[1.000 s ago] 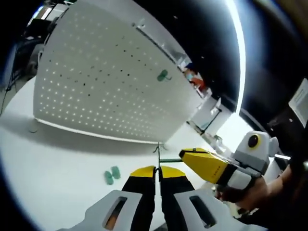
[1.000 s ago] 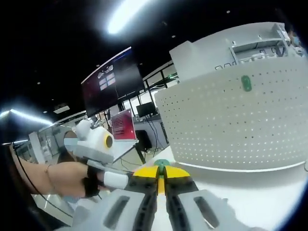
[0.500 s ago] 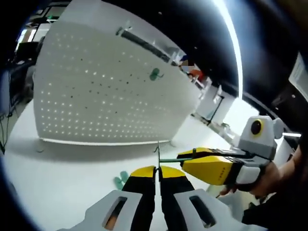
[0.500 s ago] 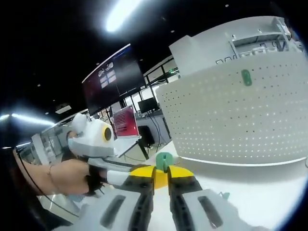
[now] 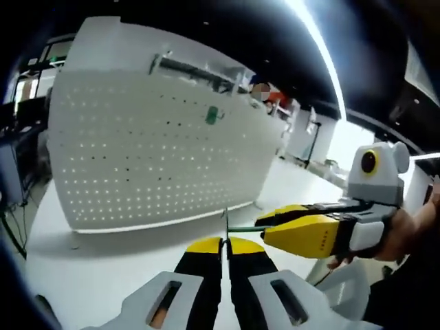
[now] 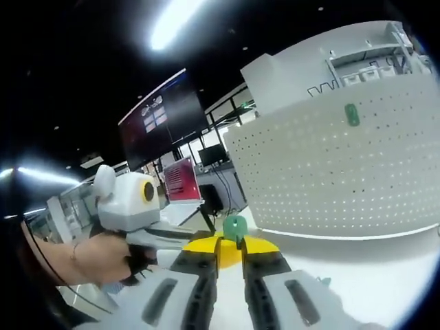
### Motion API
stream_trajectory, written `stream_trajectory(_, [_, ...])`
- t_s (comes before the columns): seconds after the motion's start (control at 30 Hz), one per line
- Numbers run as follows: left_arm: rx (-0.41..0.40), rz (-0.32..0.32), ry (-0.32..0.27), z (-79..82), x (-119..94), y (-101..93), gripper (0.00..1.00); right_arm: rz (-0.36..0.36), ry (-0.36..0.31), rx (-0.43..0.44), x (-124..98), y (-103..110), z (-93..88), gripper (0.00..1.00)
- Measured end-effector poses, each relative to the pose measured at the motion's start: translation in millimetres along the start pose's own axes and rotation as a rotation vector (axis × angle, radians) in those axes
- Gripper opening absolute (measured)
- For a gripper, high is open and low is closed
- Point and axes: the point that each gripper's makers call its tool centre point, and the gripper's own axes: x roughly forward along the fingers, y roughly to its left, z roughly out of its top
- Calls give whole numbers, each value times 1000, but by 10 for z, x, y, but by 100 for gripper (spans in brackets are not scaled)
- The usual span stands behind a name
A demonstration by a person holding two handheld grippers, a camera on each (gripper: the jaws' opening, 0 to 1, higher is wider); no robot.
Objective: Insert the hook assembly into the mounting plate slot until the hook locks in place.
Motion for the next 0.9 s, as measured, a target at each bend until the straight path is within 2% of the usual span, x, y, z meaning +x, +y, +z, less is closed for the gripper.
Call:
stream_trajectory(0.33, [68,-27,-27,30,25,-93,1,-9,-10,66,26,-77,15,6])
stream_trajectory(0.4, [86,-30,-42,66,21,-111,1,-5,-5,104,28,-72,2,6])
stream_trajectory(0.63, [136,-1,-59,122,-9,-77,1,8,-23,131,54,-65,41,3])
stream_trajectory(0.73, [147,5,-60,128,-12,-64,1,10,-44,206,64,-61,42,2])
stream_trajectory(0.9, [143,8,-39,72,-7,-42,1,-1,-28,163,80,-71,-18,1])
